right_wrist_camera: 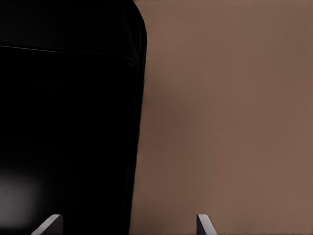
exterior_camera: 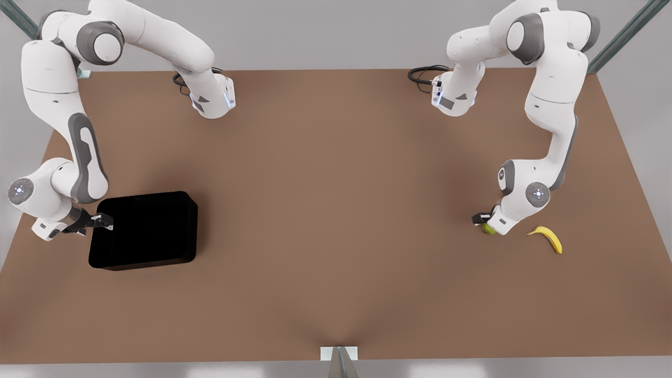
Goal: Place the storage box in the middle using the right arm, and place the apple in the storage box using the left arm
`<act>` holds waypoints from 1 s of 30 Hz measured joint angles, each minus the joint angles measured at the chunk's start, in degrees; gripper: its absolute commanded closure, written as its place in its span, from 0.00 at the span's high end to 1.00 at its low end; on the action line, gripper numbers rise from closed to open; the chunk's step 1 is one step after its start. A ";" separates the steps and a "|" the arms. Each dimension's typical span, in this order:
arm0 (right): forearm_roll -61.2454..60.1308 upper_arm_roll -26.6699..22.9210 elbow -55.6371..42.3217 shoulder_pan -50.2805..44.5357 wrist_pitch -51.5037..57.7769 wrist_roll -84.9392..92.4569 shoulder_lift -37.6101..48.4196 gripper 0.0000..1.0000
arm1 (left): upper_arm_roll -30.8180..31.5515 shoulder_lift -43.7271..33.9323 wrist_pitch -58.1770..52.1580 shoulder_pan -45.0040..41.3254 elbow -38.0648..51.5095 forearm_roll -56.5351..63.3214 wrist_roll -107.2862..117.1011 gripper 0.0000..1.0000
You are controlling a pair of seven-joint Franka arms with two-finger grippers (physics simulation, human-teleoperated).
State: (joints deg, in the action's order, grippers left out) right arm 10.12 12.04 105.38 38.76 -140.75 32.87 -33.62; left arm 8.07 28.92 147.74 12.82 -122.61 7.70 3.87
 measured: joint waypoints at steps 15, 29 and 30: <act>0.34 0.00 0.91 0.22 -1.61 -0.26 -0.75 0.21 | 0.28 0.09 -0.08 0.36 0.88 0.91 0.00 0.97; -0.41 1.87 0.65 0.90 0.55 -0.47 0.49 0.21 | 0.28 0.01 -0.09 0.45 0.88 0.99 0.00 0.95; -0.58 2.75 -0.01 1.19 3.16 -1.08 0.85 0.21 | 0.28 0.00 -0.09 0.45 0.88 0.99 0.00 0.95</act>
State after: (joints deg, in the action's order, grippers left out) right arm 9.54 14.79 105.37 39.95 -137.59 31.79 -32.77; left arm 8.35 28.92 147.66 13.27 -121.73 8.68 3.87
